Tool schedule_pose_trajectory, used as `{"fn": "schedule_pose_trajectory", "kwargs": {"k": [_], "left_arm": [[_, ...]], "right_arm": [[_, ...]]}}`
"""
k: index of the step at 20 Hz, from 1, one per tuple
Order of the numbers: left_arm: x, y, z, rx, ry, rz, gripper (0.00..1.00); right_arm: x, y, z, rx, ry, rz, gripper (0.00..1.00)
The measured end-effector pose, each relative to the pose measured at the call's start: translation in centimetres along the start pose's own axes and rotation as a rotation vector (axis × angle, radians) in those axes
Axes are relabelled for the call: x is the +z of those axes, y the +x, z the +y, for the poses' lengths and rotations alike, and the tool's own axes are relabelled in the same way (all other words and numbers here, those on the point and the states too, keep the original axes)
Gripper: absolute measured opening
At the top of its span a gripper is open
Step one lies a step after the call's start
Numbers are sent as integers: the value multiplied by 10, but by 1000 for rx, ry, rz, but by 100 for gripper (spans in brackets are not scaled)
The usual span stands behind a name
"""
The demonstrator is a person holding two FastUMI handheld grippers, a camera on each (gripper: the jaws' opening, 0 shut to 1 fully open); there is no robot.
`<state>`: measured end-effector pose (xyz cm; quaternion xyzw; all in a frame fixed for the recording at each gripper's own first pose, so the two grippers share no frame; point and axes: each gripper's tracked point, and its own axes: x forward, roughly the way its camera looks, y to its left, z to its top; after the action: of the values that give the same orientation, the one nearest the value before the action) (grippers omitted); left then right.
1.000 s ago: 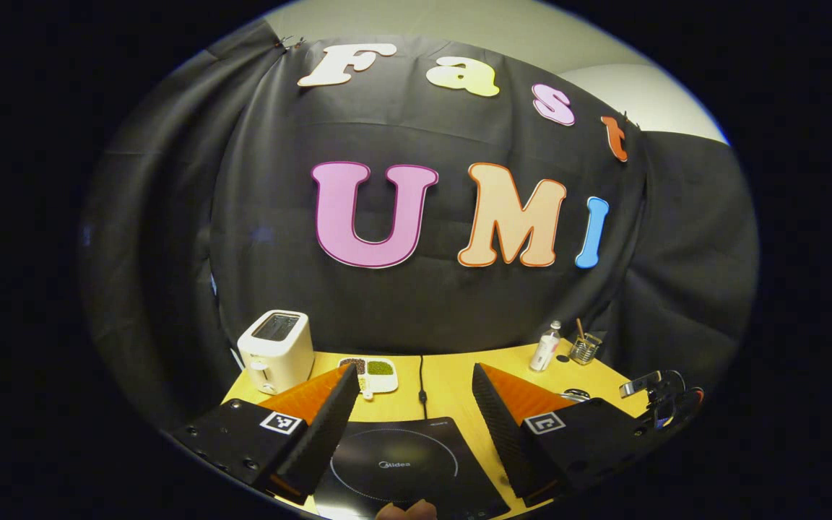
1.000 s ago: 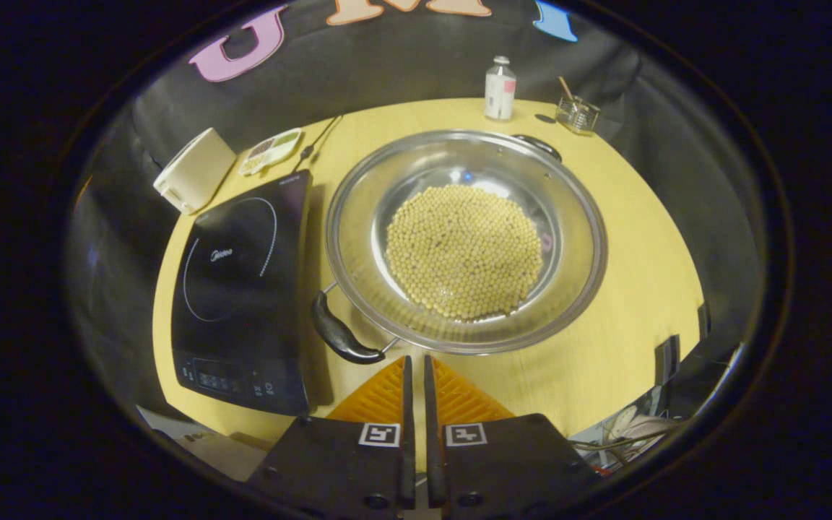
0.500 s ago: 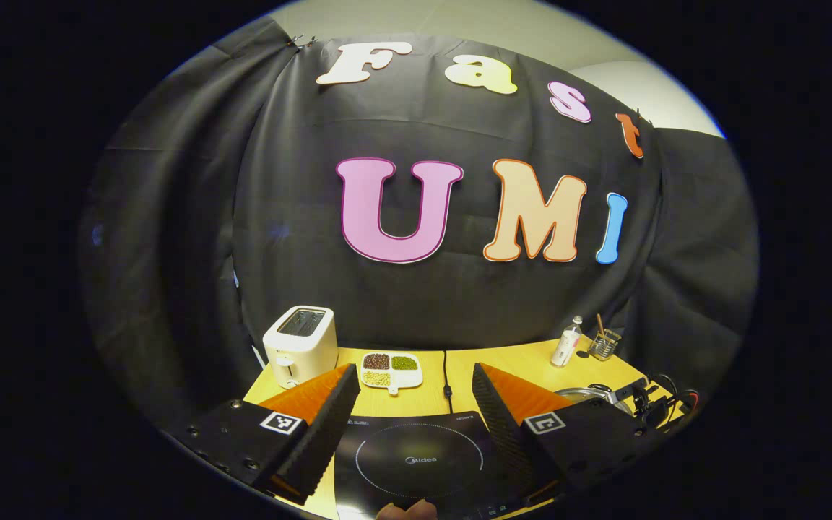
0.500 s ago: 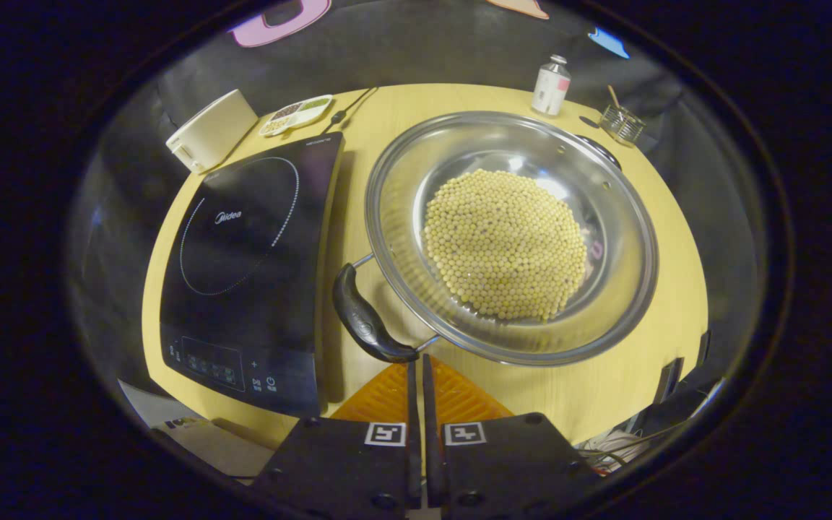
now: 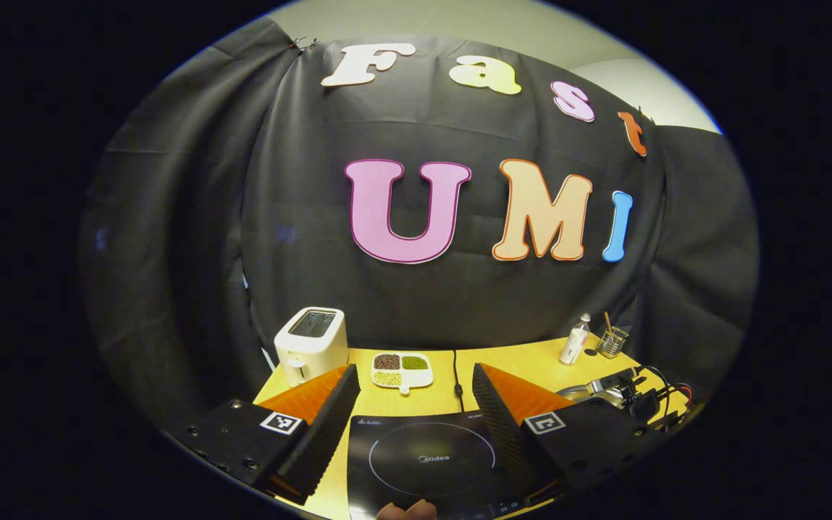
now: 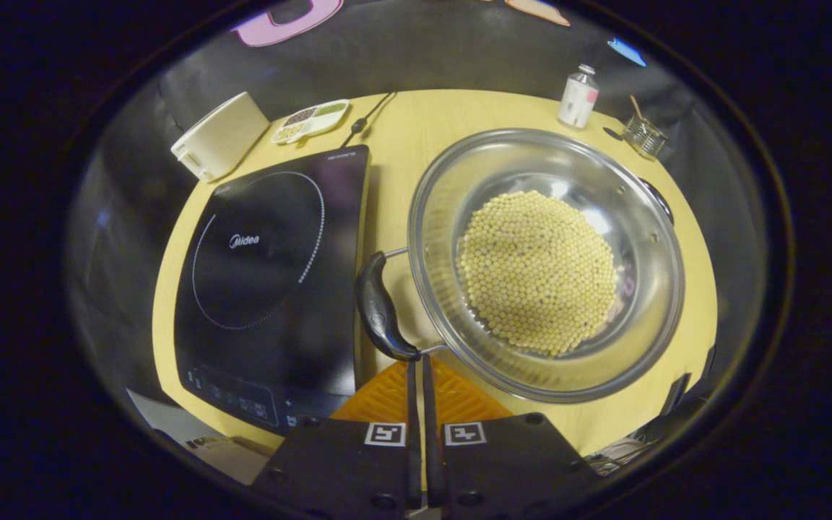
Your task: First push the handle of the pot to place it horizontally, then grasp the pot with both hands and set it on the induction cooktop.
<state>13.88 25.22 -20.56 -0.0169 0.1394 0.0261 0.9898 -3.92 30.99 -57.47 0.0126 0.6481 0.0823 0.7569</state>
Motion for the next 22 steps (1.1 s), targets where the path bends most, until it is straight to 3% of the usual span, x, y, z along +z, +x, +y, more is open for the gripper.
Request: {"fn": "schedule_pose_trajectory", "kwargs": {"k": [12,16,17,20,21,22], "left_arm": [[7,-27,13,39,41,-10,95],[-3,-29,-5,-8,27,22,95],[-6,-28,-15,-32,25,28,96],[-21,-23,-40,-94,37,74,96],[-27,-22,-49,-109,27,93,96],[-36,-20,-59,-121,12,125,96]], "right_arm": [[34,11,21,55,130,-1,6],[39,-9,5,44,144,-68,6],[44,-17,-1,49,170,-96,0],[55,-43,-25,79,237,-178,8],[61,-50,-40,78,246,-204,6],[62,-53,-57,66,248,-216,19]]}}
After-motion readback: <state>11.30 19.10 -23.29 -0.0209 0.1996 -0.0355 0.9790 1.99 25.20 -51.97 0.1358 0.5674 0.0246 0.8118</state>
